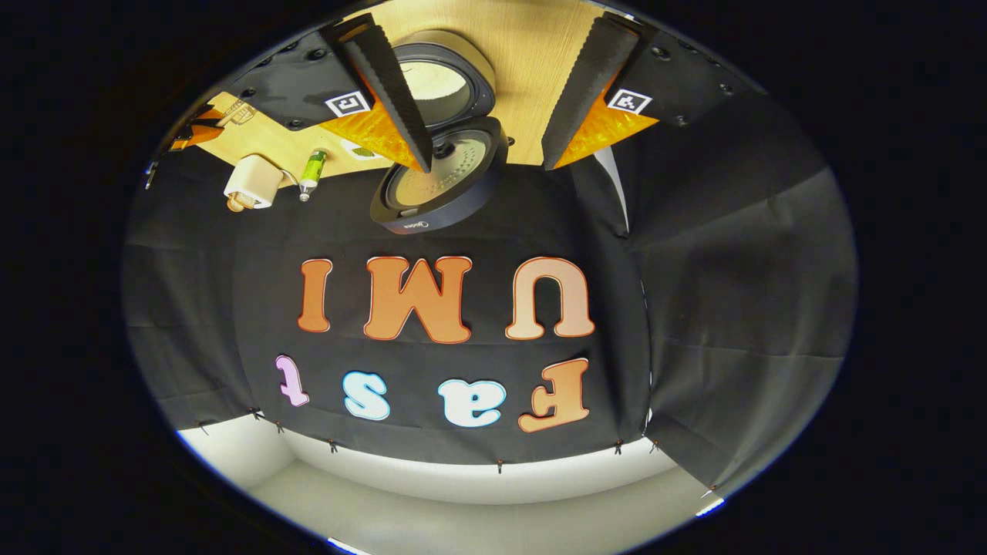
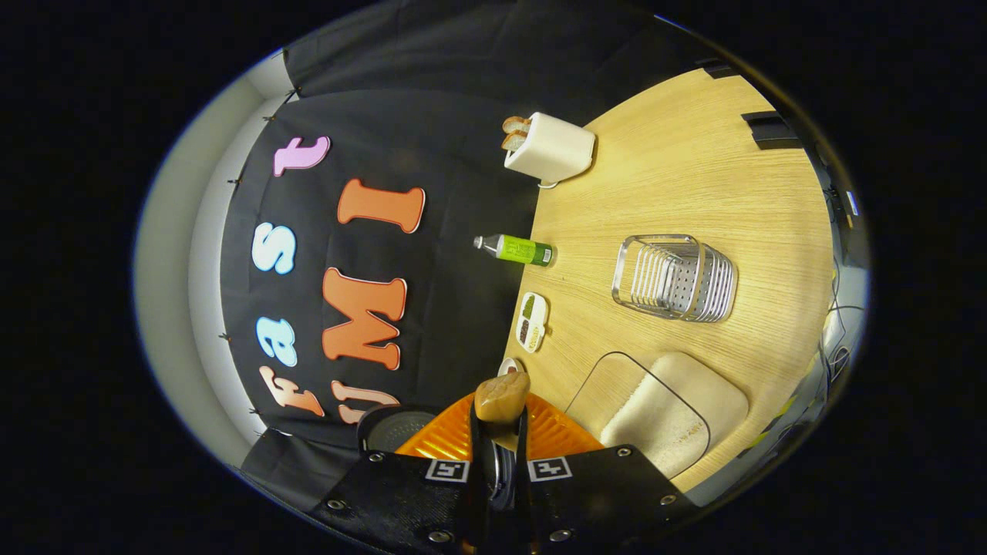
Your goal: Close the left gripper, press the button to open the rice cooker; take a wooden spoon from the chopstick holder with the right hand, scoop a spoonful of rice and pour it into the rice cooker, then put the wooden spoon back into the chopstick holder.
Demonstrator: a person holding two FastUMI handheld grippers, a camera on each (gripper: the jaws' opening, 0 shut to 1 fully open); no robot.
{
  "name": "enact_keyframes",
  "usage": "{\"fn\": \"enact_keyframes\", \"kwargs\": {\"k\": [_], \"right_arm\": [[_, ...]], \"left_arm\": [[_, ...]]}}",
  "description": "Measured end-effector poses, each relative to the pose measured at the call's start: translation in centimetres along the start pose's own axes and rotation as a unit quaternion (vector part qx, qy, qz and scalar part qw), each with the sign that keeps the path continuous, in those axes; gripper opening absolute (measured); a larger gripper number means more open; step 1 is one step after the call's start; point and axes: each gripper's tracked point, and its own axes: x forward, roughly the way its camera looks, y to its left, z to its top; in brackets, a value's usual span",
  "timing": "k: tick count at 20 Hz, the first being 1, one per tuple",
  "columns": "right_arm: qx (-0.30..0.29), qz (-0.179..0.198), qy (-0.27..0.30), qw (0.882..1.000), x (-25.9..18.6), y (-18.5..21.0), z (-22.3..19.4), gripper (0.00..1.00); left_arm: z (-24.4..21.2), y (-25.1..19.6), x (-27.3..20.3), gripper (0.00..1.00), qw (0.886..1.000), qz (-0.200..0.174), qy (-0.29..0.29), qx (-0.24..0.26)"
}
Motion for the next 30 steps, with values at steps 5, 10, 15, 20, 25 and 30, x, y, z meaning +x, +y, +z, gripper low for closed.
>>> {"fn": "enact_keyframes", "kwargs": {"k": [5,10,15,20,25,30], "right_arm": [[0.029,0.018,0.004,0.999,0.3,2.5,0.2,0.13],[0.043,0.038,0.014,0.998,1.3,5.7,-0.1,0.13],[0.035,0.054,0.021,0.998,2.8,9.4,-0.8,0.13],[0.014,0.073,0.037,0.997,5.2,13.8,-2.5,0.13],[-0.035,0.091,0.047,0.994,7.5,17.8,-4.9,0.13],[-0.097,0.094,0.050,0.990,9.1,19.7,-7.4,0.13]], "left_arm": [[0.2,-0.4,0.2,0.92,1.000,-0.001,-0.003,-0.001],[1.0,-0.6,0.3,0.96,1.000,-0.001,-0.012,0.002],[1.5,0.1,0.2,0.98,1.000,0.007,-0.018,0.005],[1.0,1.6,0.1,0.94,1.000,0.026,-0.014,-0.001],[1.3,3.2,-0.5,0.97,0.999,0.038,-0.022,-0.006],[0.9,5.0,-0.6,0.94,0.998,0.052,-0.017,-0.008]]}}
